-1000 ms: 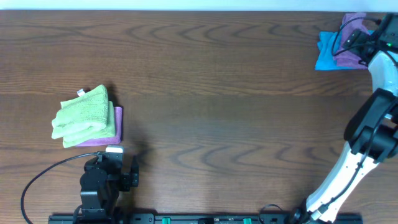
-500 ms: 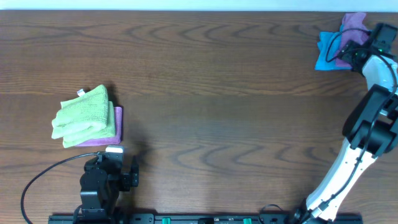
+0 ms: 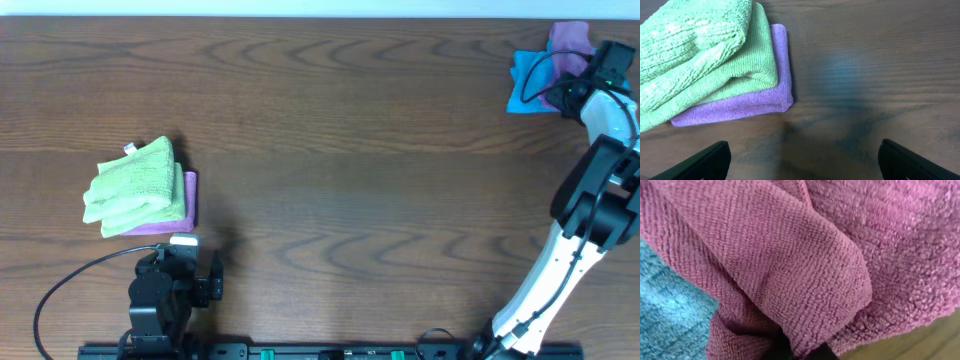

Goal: Fold the cloth
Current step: 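Grasp the pink cloth corner with the right gripper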

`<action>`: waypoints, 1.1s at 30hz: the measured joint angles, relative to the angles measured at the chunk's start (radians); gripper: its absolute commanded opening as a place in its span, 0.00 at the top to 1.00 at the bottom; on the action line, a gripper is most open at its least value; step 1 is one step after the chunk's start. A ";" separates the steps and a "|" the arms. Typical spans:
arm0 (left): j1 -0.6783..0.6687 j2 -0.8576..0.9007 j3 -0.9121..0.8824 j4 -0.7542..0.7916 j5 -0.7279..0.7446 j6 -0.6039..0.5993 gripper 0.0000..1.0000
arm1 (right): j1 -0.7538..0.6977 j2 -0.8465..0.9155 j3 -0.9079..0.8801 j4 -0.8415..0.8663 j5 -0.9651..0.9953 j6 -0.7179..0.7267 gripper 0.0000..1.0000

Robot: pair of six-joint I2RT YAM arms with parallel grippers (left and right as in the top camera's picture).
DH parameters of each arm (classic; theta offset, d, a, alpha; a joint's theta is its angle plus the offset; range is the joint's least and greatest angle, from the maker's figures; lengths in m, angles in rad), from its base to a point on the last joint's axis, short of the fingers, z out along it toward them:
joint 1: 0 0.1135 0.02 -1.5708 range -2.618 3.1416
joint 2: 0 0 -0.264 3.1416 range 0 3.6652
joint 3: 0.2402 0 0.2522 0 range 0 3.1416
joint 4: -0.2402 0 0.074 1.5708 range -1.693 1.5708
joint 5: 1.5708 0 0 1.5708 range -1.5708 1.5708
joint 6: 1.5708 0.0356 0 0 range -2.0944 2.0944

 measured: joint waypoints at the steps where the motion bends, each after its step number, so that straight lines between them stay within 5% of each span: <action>1: 0.000 0.000 0.000 0.000 0.000 0.000 0.05 | 0.000 0.000 0.005 -0.010 0.000 0.000 0.99; 9: 0.000 0.000 0.000 0.000 0.000 0.000 0.05 | 0.000 -0.036 0.025 -0.109 0.000 -0.001 0.99; 17: 0.000 0.000 0.000 0.000 0.000 0.000 0.05 | 0.042 -0.248 0.027 -0.253 0.001 -0.063 0.99; 33: 0.000 0.000 0.000 0.000 0.000 0.000 0.05 | 0.354 -0.359 0.042 -0.537 -0.023 -0.117 0.99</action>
